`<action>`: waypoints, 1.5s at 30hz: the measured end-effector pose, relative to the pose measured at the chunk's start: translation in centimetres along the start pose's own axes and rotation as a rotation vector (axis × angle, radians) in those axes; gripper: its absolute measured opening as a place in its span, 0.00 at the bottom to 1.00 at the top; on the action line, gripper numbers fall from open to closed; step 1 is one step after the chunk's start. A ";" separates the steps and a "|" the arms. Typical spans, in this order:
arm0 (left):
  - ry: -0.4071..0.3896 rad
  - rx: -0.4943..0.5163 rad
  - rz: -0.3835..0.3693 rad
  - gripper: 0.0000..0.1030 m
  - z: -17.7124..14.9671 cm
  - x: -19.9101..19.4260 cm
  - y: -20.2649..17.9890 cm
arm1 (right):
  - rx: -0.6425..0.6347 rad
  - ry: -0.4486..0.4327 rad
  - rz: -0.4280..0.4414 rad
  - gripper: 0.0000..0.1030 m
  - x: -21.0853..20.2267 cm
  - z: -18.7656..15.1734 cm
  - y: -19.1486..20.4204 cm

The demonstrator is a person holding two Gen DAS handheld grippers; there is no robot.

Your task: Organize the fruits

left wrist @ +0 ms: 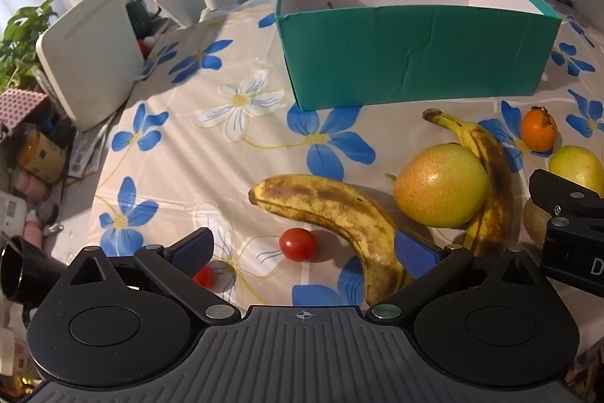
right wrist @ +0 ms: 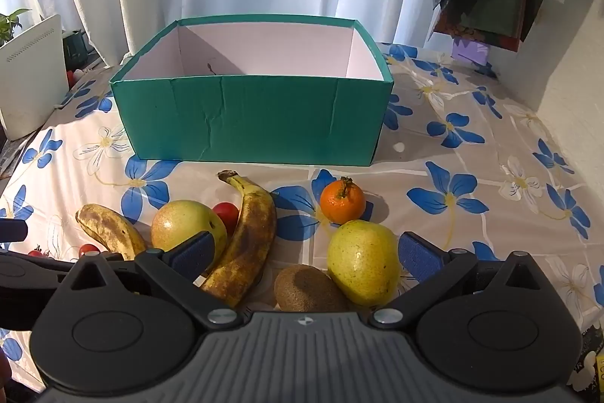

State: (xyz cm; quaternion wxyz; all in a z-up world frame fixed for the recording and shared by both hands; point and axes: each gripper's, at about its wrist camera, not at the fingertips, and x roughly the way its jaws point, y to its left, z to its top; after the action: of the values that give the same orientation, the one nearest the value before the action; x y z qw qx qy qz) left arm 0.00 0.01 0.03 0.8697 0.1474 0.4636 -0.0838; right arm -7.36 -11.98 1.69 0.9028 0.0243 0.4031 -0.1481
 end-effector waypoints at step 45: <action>0.027 0.012 -0.026 1.00 -0.3 0.7 -0.1 | -0.004 -0.002 0.031 1.00 -0.1 0.4 0.3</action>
State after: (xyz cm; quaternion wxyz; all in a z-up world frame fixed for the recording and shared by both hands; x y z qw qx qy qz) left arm 0.12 -0.04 -0.69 0.8613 0.1476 0.4766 -0.0956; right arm -7.06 -11.75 1.95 0.9055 0.0284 0.4019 -0.1335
